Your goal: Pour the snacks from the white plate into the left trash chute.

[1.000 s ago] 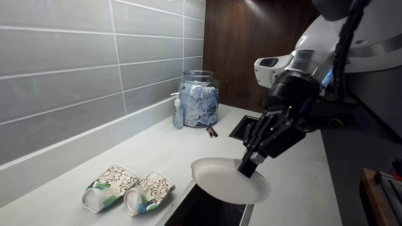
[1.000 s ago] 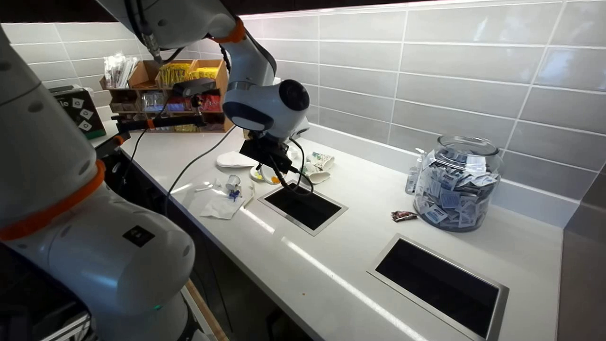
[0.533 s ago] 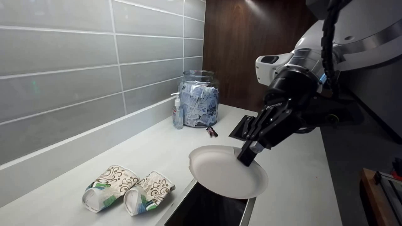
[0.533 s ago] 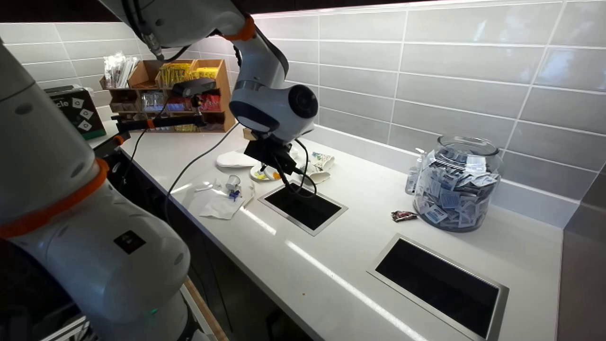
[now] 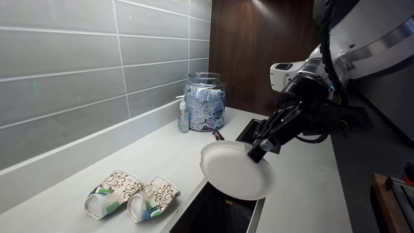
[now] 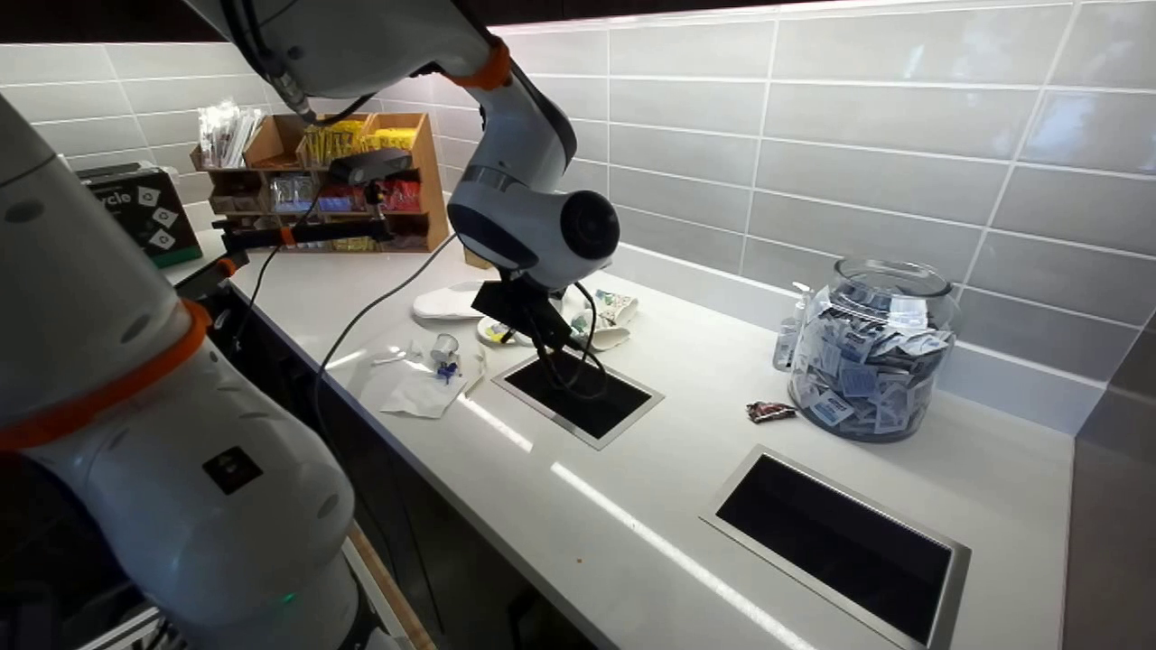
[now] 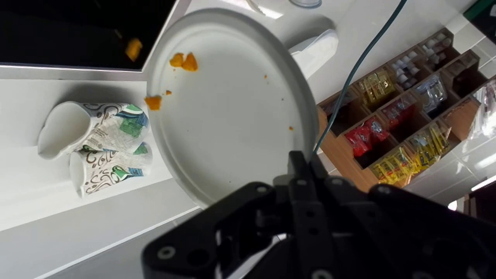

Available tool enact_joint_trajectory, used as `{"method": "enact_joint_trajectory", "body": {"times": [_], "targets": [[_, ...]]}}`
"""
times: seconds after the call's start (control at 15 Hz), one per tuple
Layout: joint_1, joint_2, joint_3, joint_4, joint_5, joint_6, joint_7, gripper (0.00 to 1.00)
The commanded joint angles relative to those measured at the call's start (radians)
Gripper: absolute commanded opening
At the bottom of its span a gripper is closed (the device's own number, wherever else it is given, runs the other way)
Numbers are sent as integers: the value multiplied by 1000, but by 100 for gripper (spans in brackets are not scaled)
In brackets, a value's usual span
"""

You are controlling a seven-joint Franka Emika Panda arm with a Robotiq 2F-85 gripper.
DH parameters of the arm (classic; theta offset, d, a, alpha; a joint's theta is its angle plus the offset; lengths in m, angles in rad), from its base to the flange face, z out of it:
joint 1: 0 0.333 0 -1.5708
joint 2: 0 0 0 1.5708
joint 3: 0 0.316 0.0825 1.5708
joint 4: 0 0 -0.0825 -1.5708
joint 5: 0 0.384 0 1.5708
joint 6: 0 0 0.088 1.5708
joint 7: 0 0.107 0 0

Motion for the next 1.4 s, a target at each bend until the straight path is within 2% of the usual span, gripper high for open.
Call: {"method": "enact_joint_trajectory", "body": {"times": [0.0,0.67,1.33], "targets": [[-36,-35,12,-43,49,-49,-47,1],[-91,-61,-2,-82,67,-191,-114,1],[-108,-53,2,-80,56,-214,-113,1]]}}
